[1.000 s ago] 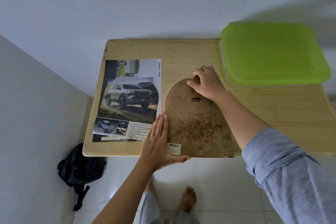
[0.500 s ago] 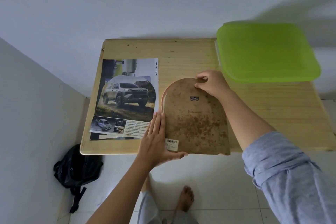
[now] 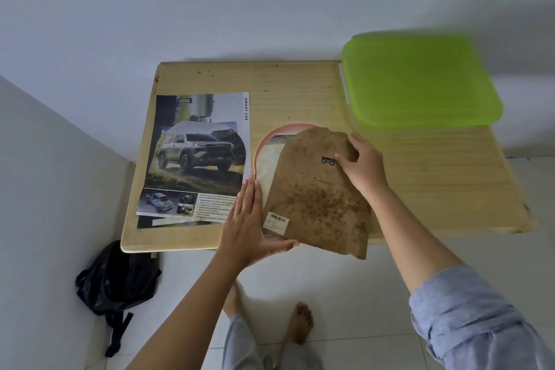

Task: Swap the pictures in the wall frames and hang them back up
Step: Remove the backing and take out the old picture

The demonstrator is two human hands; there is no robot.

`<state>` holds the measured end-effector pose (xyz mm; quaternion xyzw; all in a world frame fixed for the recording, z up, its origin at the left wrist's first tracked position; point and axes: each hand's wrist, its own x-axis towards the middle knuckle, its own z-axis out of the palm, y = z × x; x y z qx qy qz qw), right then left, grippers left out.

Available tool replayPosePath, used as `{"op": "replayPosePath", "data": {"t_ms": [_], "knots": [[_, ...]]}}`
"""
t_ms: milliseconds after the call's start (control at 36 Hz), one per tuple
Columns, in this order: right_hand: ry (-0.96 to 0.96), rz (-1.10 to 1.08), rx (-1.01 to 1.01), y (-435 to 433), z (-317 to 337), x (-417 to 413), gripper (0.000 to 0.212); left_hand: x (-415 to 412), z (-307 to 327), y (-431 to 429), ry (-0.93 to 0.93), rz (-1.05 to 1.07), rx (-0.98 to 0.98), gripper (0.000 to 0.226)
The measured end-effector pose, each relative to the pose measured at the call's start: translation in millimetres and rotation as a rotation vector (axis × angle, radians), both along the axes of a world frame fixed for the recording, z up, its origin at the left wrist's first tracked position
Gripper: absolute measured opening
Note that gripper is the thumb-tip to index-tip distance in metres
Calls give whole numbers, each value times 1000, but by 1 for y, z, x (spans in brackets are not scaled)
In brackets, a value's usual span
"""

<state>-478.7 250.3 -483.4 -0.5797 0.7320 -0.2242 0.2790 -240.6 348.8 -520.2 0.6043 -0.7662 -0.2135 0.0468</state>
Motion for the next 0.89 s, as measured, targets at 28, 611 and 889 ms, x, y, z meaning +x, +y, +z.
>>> {"op": "replayPosePath", "data": {"t_ms": [28,611,889], "knots": [[4,-23,-6,6,-4,-4,59,0,0,0,3,-1,4,136],[-398,-527,-27,101,-10,-24,42,-2,1,-1,19,-13,6,138],[-176,-613,-32,113,1,-104,41,-2,-4,-2,-6,-27,3,136]]}}
